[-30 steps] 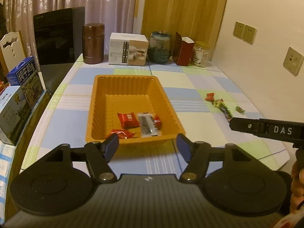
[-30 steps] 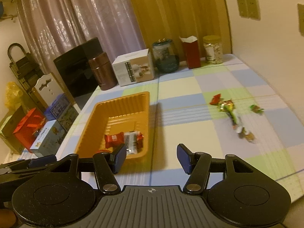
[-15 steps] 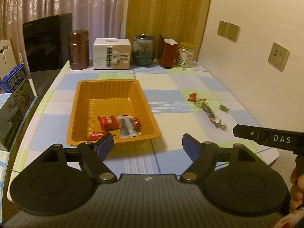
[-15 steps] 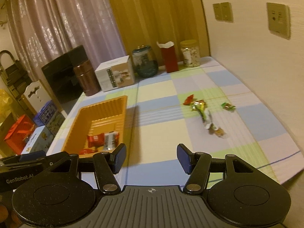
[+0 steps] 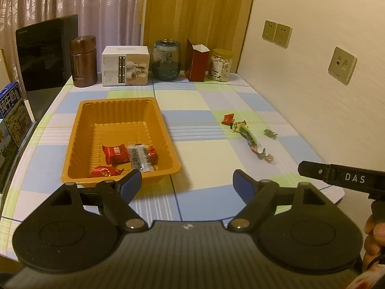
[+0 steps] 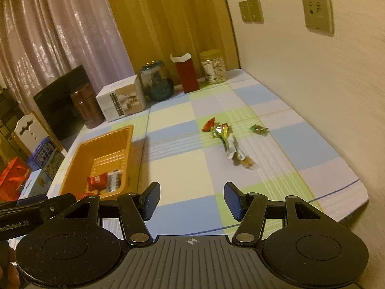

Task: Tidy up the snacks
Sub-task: 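Move both open tools toward the candies lying on the tablecloth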

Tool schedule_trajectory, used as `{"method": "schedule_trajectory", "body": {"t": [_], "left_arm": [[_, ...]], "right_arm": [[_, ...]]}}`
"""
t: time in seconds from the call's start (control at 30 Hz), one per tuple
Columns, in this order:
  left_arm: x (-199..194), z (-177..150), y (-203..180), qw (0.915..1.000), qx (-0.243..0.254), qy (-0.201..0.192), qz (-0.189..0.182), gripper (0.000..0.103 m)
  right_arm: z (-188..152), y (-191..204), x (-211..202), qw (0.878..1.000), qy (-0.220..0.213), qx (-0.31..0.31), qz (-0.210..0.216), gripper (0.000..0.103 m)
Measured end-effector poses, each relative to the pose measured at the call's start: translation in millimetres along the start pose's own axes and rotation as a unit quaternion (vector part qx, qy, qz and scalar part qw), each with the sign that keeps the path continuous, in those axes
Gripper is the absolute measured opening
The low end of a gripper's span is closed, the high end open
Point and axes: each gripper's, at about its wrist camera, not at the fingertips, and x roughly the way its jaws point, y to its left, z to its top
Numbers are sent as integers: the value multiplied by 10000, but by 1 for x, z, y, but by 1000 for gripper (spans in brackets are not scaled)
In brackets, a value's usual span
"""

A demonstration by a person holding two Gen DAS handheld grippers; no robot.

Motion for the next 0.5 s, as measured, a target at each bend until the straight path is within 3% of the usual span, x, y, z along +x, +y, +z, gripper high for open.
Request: {"method": "schedule_trajectory", "body": {"t": [0.5], "left_arm": [[10, 2, -17, 9999, 58, 34, -150, 83]], "right_arm": [[1, -22, -1, 9997, -14, 138, -192, 59]]}}
